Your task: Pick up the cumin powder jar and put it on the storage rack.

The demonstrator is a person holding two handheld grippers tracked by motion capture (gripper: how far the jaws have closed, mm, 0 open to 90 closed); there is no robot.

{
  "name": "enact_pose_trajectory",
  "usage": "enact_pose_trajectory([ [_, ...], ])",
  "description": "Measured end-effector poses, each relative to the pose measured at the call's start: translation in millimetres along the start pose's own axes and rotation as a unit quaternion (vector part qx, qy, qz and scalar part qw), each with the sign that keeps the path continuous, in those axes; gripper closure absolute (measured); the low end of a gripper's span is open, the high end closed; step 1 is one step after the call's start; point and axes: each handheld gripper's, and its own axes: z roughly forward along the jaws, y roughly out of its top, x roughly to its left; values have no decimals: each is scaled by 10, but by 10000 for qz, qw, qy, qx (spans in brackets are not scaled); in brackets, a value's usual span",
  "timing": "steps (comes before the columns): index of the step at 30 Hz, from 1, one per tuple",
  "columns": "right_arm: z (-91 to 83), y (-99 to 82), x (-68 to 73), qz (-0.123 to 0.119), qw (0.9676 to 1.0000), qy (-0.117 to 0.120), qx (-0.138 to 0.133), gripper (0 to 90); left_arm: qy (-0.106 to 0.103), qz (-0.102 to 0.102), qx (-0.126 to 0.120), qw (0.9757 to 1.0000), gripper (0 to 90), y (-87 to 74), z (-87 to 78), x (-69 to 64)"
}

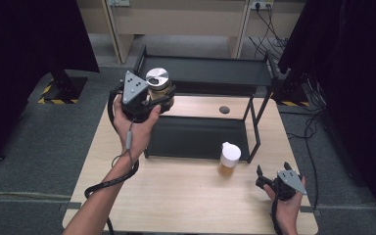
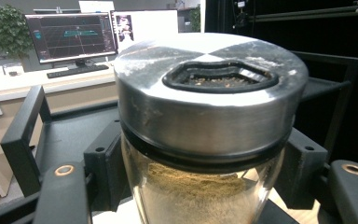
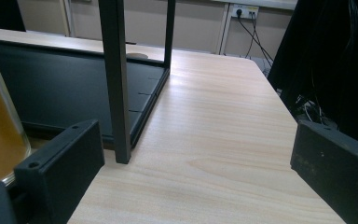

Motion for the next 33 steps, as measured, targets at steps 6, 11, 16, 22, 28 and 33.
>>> enact_pose_trajectory([
  [6,3,5,3,-31,10000,4,14,28,25,35,-21,10000,305,95,15,4],
  [11,2,4,2,-29,10000,7,10,28,45,23,-36,10000,305,168,42,11],
  [16,1,2,3,-38,10000,5,4,28,60,31,-51,10000,305,234,78,19],
  [22,2,-3,4,-60,10000,7,-8,28,161,72,-5,9998,305,354,191,28],
  [28,1,2,9,-88,10000,8,5,28,336,107,94,9993,305,460,314,31],
  [33,1,2,14,-111,9999,8,5,29,462,163,242,9985,305,550,437,42],
])
